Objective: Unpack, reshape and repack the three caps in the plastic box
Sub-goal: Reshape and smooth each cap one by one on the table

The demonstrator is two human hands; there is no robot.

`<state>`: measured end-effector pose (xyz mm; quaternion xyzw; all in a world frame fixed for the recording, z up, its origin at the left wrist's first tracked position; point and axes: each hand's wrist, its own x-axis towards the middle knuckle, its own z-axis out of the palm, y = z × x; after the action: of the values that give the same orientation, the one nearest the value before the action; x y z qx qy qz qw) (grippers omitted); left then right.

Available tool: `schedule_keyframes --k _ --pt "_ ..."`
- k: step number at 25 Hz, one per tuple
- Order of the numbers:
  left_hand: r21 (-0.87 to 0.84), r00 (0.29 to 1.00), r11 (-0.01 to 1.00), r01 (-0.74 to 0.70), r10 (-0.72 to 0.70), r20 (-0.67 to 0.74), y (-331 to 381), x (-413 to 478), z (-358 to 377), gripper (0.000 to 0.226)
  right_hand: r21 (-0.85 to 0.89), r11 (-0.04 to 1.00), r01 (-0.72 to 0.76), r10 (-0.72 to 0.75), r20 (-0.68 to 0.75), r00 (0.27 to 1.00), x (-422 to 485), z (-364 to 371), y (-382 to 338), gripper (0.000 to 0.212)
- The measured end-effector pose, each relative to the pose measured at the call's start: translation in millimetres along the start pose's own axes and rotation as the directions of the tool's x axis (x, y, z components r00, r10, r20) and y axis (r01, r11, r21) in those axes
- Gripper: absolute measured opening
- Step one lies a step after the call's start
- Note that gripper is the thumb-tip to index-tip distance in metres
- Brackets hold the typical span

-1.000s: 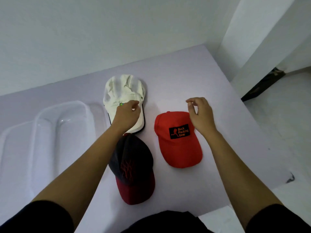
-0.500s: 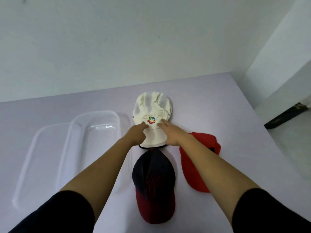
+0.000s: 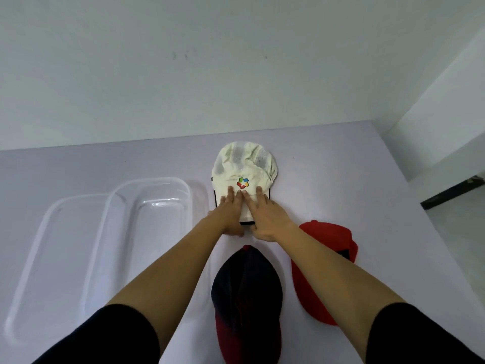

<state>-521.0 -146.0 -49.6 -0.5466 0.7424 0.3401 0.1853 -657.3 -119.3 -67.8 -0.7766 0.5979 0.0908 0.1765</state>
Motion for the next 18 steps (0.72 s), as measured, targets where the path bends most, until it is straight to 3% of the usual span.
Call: schedule_keyframes --k 4,10,15,18 --pt "0.052 0.967 0.992 0.116 -0.101 -0.233 14.6 -1.4 5.7 0.081 0.063 0.998 -0.015 0.021 -0.100 0.995 -8.5 -8.3 -1.6 0.075" --pt "0.166 0.885 0.984 0.057 0.028 -0.465 33.4 -29.5 2.2 0.077 0.100 0.967 -0.234 0.252 -0.255 0.934 -16.6 -38.1 -11.4 0.061" --pt "-0.086 0.819 0.996 -0.006 -0.044 -0.571 24.5 -50.5 -17.4 0.069 0.023 0.984 -0.178 0.175 -0.352 0.920 -43.1 -57.4 -26.6 0.057" --pt "-0.190 0.756 0.973 -0.129 -0.027 -0.654 29.7 -65.4 -14.9 0.060 0.162 0.978 -0.129 0.182 -0.374 0.909 -54.3 -70.8 -33.9 0.064"
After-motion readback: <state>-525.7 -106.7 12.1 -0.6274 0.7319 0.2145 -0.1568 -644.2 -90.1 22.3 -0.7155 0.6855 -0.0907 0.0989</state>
